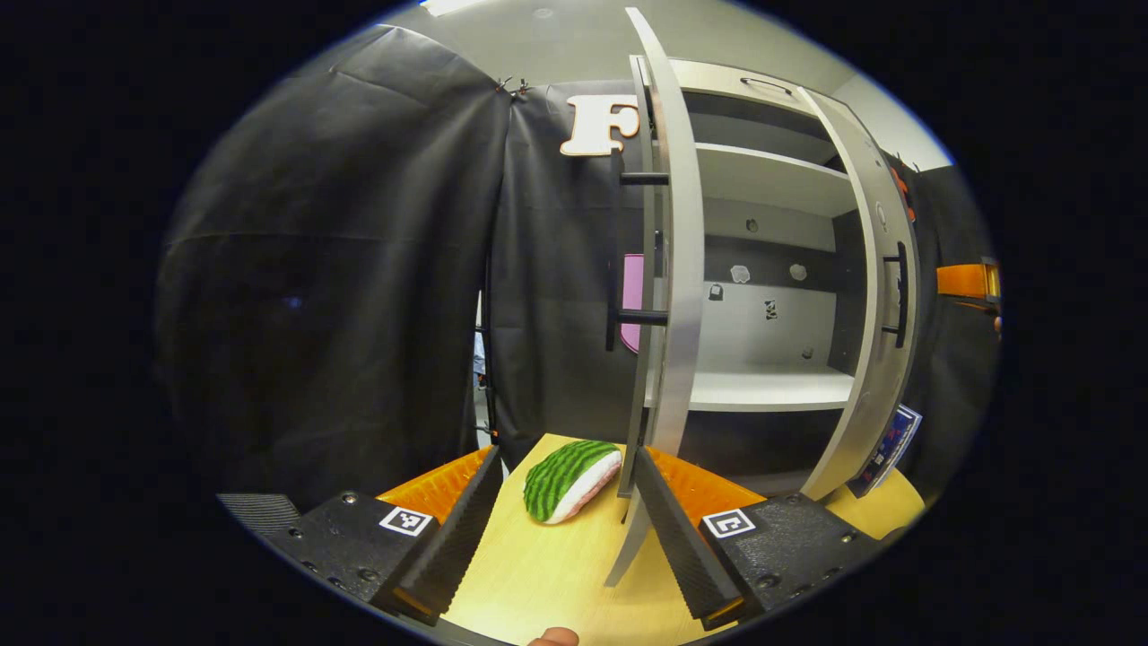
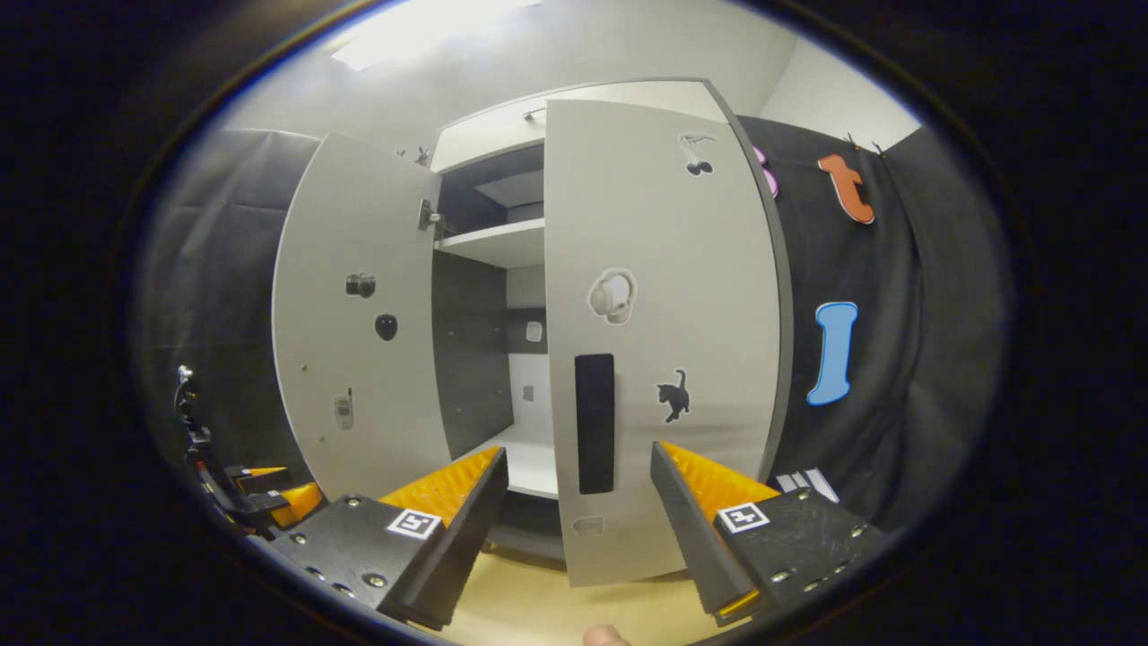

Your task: Grasp the bottle in the cabinet with the left hand and place it on the coaster, then close the right door with the right hand and the left door with the left hand.

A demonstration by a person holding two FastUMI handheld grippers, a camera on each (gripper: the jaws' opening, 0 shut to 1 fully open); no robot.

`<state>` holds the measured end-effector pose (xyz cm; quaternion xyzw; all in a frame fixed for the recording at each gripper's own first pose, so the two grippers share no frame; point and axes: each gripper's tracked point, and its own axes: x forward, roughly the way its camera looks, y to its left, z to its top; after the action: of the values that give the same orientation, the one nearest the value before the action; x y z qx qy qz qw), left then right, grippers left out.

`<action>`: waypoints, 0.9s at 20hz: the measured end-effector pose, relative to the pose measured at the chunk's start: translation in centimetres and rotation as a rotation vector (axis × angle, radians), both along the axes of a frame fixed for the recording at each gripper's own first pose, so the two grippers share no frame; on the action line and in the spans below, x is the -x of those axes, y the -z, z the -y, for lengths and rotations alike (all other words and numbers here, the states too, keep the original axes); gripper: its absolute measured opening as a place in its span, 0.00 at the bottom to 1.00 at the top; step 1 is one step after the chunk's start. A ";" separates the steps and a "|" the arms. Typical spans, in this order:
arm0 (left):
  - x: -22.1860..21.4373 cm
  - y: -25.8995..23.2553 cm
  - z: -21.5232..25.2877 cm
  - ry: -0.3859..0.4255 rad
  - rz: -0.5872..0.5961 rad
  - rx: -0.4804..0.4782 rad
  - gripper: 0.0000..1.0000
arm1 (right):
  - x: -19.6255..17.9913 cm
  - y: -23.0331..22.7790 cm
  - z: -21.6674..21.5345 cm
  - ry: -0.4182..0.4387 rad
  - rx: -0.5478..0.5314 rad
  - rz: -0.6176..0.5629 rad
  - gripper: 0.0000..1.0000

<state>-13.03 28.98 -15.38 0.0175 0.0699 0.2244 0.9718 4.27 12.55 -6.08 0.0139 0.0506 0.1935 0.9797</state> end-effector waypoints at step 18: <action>-1.5 0.3 -0.7 0.045 -0.015 0.038 0.93 | -0.6 0.4 0.1 0.000 0.008 0.001 0.96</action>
<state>-11.53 29.65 -15.69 0.0025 0.0811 0.2008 0.9763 4.88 12.44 -6.49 0.0098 0.0509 0.1933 0.9798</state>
